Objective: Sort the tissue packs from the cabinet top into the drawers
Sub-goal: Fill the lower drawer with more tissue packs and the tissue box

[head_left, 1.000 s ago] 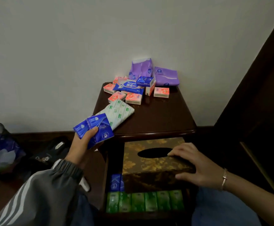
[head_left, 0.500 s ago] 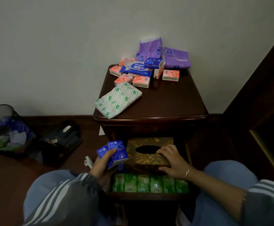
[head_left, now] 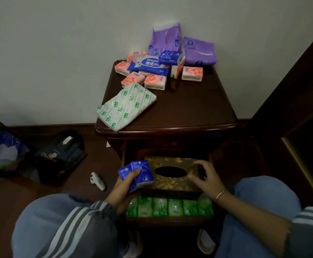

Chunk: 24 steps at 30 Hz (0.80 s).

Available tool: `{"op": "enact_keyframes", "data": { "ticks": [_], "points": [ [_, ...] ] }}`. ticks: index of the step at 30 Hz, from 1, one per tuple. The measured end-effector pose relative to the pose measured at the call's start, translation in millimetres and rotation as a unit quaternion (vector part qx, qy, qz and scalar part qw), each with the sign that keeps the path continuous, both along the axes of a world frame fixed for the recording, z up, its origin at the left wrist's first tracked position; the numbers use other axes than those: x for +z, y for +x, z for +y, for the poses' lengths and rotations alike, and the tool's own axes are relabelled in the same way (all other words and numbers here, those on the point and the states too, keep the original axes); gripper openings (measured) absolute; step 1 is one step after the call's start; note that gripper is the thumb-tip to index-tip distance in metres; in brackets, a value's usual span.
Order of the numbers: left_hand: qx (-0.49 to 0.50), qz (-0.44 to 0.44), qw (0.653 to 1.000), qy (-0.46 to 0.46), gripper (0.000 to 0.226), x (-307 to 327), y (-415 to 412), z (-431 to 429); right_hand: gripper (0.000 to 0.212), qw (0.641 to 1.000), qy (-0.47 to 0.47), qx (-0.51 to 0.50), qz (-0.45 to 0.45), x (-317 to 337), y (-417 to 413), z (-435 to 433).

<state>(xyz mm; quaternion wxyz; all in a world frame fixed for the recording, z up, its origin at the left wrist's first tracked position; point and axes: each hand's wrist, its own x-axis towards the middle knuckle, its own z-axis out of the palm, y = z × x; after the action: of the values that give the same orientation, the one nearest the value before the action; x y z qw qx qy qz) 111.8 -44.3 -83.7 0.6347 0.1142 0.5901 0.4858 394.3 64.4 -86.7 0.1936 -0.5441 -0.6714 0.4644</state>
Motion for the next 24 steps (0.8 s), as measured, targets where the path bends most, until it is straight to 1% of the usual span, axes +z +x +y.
{"op": "enact_keyframes", "data": {
  "ticks": [1, 2, 4, 5, 6, 8, 11, 12, 17, 19, 24],
  "points": [
    [0.002, -0.001, 1.000, 0.006, 0.080, 0.6, -0.1, -0.4, 0.057, 0.996, -0.068, -0.060, 0.013, 1.4, 0.6, 2.1],
    [0.004, 0.001, 1.000, 0.008, 0.080, 3.5, 1.0, -1.6, 0.061, 0.982, -0.162, -0.097, 0.018, 1.4, 1.3, 2.4],
    [0.012, 0.009, 1.000, 0.008, 0.079, 5.4, 3.9, -6.2, 0.064, 0.928, -0.350, -0.115, 0.047, -4.3, 4.4, 0.3],
    [0.013, 0.019, 1.000, 0.012, 0.080, 7.3, 6.3, -9.6, 0.062, 0.902, -0.410, -0.115, 0.073, -5.8, 5.4, -1.6],
    [0.007, 0.028, 0.999, 0.017, 0.080, 11.2, 9.0, -12.1, 0.059, 0.888, -0.436, -0.115, 0.092, -4.4, 5.0, -1.8],
    [-0.018, 0.041, 0.998, 0.036, 0.077, 15.4, 15.5, -13.2, 0.054, 0.890, -0.425, -0.125, 0.113, -2.0, 1.0, 0.3],
    [-0.062, 0.096, 0.991, 0.072, 0.071, 23.1, 26.8, -13.5, 0.048, 0.928, -0.342, -0.126, 0.082, 5.2, -4.8, 3.3],
    [-0.075, 0.119, 0.987, 0.083, 0.071, 24.7, 28.9, -12.0, 0.045, 0.934, -0.323, -0.127, 0.086, 7.7, -6.1, 5.5],
    [-0.127, 0.215, 0.959, 0.134, 0.068, 30.8, 32.5, -1.6, 0.028, 0.934, -0.290, -0.155, 0.139, 18.1, -17.8, 18.8],
    [-0.140, 0.230, 0.953, 0.139, 0.070, 30.2, 29.0, 3.3, 0.022, 0.940, -0.276, -0.142, 0.139, 18.5, -25.9, 22.1],
    [-0.157, 0.265, 0.944, 0.120, 0.084, 24.5, 19.2, 10.3, 0.016, 0.948, -0.262, -0.126, 0.129, 9.6, -48.1, 29.5]
  ]
}}
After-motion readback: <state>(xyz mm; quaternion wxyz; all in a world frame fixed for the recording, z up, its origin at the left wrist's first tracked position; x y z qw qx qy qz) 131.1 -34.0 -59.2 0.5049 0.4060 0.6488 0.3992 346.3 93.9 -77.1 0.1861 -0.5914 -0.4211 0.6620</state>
